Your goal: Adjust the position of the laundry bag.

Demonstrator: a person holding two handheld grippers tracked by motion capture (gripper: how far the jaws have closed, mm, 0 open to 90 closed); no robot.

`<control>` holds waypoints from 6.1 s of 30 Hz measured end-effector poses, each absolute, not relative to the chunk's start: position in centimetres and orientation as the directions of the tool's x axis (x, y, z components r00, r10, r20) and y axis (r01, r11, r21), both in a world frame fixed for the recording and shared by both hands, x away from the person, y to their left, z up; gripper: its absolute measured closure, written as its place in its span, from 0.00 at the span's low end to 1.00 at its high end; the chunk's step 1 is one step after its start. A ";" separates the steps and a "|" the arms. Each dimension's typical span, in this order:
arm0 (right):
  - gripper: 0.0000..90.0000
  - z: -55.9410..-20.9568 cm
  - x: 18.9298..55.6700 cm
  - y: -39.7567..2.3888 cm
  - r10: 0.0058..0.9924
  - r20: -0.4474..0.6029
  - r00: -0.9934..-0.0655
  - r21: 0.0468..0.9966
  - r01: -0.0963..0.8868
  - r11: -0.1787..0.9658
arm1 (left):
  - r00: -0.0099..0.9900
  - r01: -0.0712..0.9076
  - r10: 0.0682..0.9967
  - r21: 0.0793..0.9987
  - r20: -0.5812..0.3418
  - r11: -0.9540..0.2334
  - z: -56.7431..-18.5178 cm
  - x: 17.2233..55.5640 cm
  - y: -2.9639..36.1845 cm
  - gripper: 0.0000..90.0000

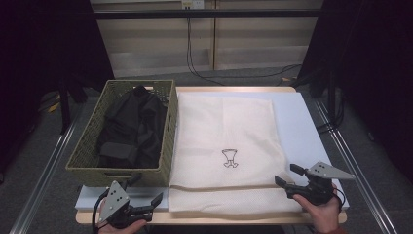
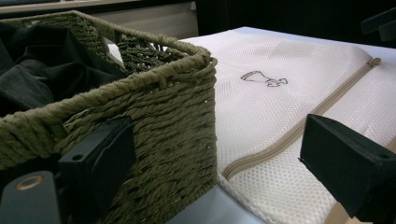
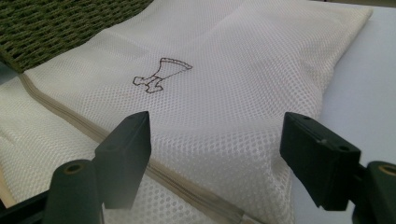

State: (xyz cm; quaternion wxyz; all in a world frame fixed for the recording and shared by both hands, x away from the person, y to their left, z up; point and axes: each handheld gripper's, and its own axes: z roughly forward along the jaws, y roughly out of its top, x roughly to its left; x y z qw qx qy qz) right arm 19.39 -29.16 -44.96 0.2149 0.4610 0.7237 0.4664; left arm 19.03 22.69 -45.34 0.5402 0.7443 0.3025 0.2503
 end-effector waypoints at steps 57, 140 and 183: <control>0.39 -47.1 29.0 -29.6 0.890 0.037 -0.454 0.713 0.636 0.294 | 0.726 0.209 0.687 0.943 0.027 -0.258 -45.4 18.8 22.4 0.11; 0.92 -48.4 35.2 -28.7 0.947 0.046 -0.318 0.750 0.637 0.177 | 0.728 0.213 0.684 0.937 0.037 -0.277 -45.4 19.0 22.3 0.12; 0.98 -47.4 26.6 -31.0 0.910 0.096 -0.403 0.719 0.660 0.216 | 0.725 0.220 0.688 0.938 0.025 -0.266 -45.5 19.2 22.6 0.12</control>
